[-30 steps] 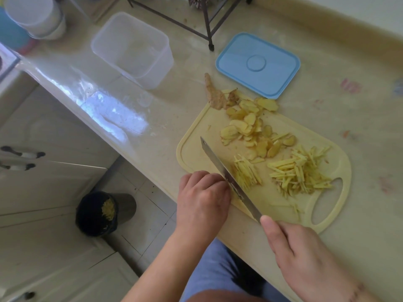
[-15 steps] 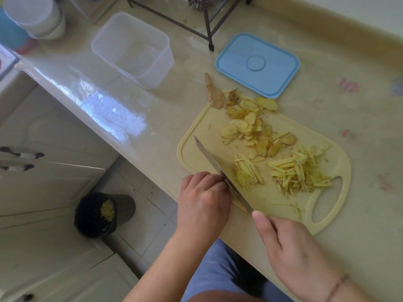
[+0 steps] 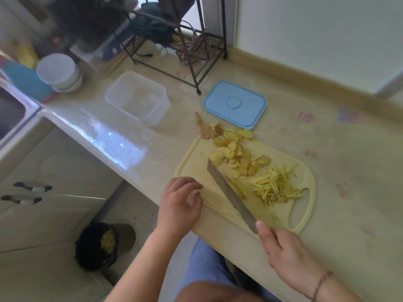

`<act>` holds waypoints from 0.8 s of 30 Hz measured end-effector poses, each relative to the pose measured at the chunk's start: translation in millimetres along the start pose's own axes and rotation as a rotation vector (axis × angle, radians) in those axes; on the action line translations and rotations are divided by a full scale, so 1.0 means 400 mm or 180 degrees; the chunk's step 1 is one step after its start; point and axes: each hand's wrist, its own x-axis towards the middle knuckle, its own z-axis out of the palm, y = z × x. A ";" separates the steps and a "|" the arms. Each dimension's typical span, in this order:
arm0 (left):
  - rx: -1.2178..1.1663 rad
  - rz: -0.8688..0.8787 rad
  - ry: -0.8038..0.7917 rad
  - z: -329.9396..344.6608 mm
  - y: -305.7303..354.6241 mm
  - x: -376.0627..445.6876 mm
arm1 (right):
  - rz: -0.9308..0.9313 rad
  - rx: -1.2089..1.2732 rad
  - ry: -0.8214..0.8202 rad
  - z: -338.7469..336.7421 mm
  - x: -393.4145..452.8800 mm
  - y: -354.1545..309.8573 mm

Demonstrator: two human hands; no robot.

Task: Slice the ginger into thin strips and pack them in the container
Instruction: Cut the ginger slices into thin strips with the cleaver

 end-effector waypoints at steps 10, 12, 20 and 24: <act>0.0364 0.1590 -0.1900 0.081 0.007 0.162 | 0.1362 0.1627 0.0380 -0.122 -0.128 0.001; 0.0467 0.1820 -0.1995 0.098 0.011 0.180 | 0.1384 0.1867 0.0489 -0.125 -0.137 -0.008; 0.0459 0.2187 -0.1768 0.169 0.060 0.181 | 0.1406 0.2119 0.0709 -0.087 -0.153 -0.014; 0.0249 0.1955 -0.1800 0.188 0.124 0.191 | 0.1396 0.2233 0.0748 -0.081 -0.152 -0.017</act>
